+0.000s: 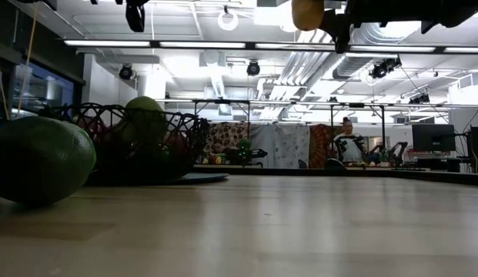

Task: Build produce basket
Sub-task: Put the mango into the wire basket

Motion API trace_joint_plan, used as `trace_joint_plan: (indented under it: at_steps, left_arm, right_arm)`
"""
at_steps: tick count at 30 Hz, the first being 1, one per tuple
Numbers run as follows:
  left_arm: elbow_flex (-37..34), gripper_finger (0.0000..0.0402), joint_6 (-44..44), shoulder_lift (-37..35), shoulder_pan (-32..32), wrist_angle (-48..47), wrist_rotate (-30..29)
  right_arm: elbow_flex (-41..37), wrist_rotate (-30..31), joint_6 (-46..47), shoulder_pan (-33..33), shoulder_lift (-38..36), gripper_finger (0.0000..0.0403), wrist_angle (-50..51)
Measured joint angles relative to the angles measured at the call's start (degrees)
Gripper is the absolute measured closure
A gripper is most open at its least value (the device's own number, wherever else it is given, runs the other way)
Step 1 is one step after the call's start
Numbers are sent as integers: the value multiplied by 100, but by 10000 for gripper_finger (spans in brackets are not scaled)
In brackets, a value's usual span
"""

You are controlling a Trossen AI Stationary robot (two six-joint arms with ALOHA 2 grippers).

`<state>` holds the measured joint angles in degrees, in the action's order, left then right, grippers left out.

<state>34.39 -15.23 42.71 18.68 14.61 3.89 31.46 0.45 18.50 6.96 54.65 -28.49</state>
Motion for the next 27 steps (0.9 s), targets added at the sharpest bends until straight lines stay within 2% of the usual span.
trace_joint_plan:
  at_steps: [3,6,10,15,18,22,27]
  left_arm:
    - [0,379,-253,154,2,54,-209]
    - [-11,338,-314,427,-28,308,-221]
    - [8,263,-380,916,-139,1153,-160]
    - [492,163,-436,1474,-186,901,-62]
    - [857,117,-415,1774,-186,741,-49]
    - [1298,79,-286,2184,-186,759,11]
    - [1777,65,-234,2746,-190,754,396]
  right_arm:
    - [0,0,49,0,10,184,-3]
    - [89,2,-64,0,127,184,86]
    - [498,-88,-119,0,496,184,355]
    - [1036,-397,-438,0,995,184,687]
    - [1283,-508,-446,0,1247,184,702]
    - [1494,-531,-458,0,1529,184,726]
    - [1668,-566,-448,0,1866,184,750]
